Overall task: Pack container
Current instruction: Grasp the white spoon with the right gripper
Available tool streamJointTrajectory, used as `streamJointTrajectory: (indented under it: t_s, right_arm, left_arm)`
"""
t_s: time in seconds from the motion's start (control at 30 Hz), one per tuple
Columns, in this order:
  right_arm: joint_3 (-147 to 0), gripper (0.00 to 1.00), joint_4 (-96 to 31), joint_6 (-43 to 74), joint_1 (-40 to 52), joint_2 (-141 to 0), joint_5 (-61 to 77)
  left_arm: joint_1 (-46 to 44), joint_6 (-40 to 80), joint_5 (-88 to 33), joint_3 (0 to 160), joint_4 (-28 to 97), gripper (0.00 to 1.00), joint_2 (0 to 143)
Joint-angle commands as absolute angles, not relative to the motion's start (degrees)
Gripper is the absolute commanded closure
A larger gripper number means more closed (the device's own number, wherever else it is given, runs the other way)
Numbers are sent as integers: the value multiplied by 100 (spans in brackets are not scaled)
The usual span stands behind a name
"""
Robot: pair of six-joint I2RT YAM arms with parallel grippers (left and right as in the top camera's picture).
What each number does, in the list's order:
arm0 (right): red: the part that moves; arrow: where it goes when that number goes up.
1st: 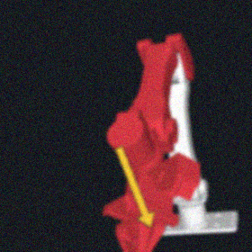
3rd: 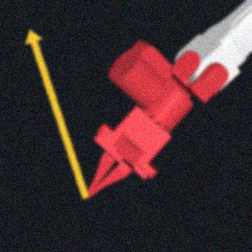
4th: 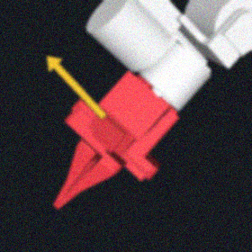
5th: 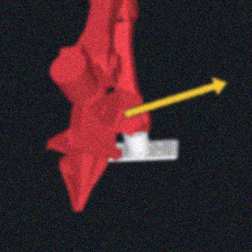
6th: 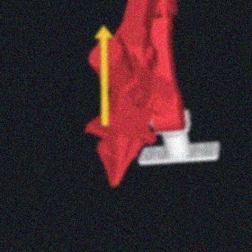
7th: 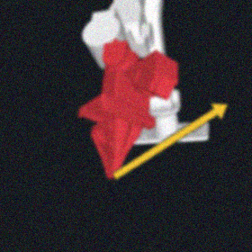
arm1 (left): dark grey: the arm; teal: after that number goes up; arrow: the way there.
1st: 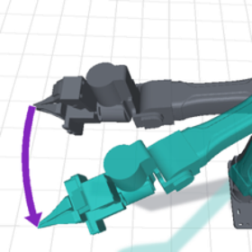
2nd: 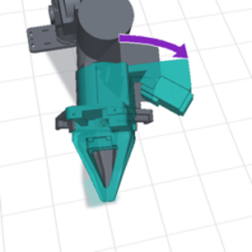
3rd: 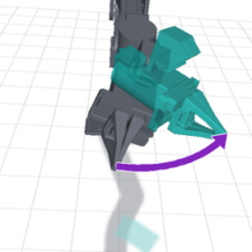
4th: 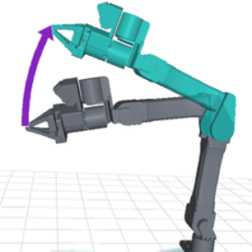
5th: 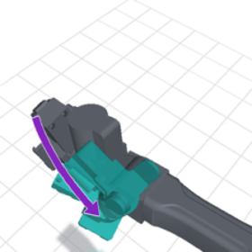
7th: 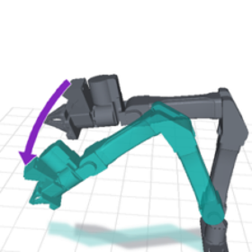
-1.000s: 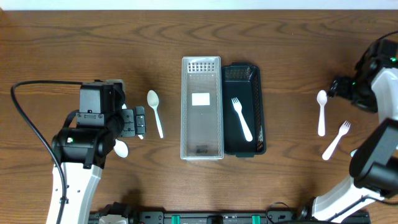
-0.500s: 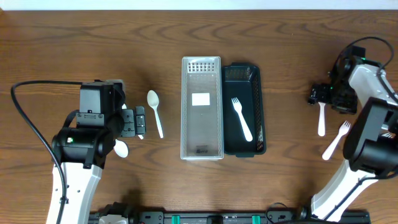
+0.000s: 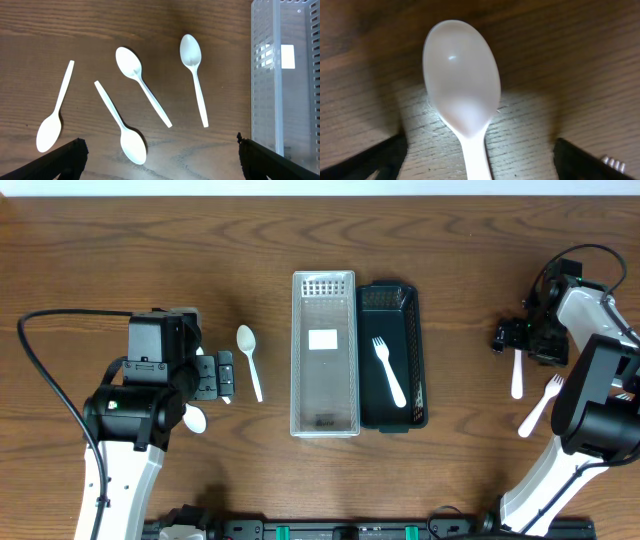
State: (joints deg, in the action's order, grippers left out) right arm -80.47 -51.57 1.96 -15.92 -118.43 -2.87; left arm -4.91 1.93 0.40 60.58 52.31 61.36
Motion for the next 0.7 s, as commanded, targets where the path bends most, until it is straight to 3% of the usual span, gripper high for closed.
streamJointTrajectory:
  t_s: [0.0, 0.1, 0.23, 0.33, 0.5, 0.67]
  right_arm:
    - [-7876, 21, -5168, 161, -1577, -11931, -405]
    - [-7878, 39, -5186, 163, -1577, -11931, -405]
    - [-7876, 52, -5179, 163, -1579, -11931, -405]
    - [-7878, 67, -5170, 163, -1577, -11931, -405]
    - [-7878, 70, -5153, 163, -1577, -11931, -405]
    - [-7878, 87, -5089, 165, -1566, -11928, -405]
  left_arm:
    - [-456, 268, 104, 6163, 5245, 2, 6143]
    - [-456, 268, 104, 6163, 5245, 2, 6143]
    - [-456, 266, 104, 6163, 5242, 2, 6143]
    - [-456, 266, 104, 6163, 5242, 2, 6143]
    - [-456, 266, 104, 6163, 5245, 2, 6143]
    - [-456, 266, 104, 6163, 5242, 2, 6143]
